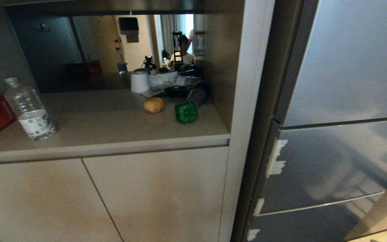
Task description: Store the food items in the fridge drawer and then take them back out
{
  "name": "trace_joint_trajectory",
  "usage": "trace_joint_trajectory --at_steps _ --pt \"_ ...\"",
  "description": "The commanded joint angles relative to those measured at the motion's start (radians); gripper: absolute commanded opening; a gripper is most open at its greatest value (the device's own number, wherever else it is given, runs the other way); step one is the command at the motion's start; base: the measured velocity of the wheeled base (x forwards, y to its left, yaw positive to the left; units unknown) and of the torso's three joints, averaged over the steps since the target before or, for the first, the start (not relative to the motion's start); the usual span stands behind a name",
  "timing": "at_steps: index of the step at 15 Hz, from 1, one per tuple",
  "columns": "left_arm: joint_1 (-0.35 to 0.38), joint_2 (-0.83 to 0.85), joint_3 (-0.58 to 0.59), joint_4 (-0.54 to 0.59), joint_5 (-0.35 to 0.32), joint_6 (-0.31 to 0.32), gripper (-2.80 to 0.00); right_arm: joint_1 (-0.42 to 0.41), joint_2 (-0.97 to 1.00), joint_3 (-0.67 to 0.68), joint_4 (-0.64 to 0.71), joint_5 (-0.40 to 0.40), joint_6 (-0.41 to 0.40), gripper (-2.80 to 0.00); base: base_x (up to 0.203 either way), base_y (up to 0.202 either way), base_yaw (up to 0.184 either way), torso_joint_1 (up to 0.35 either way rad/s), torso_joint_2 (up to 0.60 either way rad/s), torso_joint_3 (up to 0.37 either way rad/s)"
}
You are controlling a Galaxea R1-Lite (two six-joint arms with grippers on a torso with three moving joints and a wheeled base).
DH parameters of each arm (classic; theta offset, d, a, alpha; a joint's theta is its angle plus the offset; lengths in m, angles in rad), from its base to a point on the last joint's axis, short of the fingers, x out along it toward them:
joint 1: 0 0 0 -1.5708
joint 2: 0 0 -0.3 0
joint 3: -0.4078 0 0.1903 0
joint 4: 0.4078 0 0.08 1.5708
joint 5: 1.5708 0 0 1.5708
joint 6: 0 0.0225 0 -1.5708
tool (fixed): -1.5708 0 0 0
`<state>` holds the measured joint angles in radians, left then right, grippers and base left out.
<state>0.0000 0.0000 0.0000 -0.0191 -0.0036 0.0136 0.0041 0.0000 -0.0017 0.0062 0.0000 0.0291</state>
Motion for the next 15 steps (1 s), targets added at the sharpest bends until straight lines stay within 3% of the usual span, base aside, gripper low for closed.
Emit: trace_joint_trajectory --at_steps 1,15 --pt "0.0 0.002 0.011 -0.001 0.001 0.0 -2.8 0.001 0.001 0.0 0.0 0.0 0.002 -2.8 -0.004 0.009 -0.175 0.002 0.0 0.002" --pt "0.0 0.002 0.011 -0.002 -0.003 0.013 -2.8 0.001 0.002 0.0 0.0 -0.002 0.003 -2.8 -0.001 0.006 -0.176 0.002 0.0 0.002"
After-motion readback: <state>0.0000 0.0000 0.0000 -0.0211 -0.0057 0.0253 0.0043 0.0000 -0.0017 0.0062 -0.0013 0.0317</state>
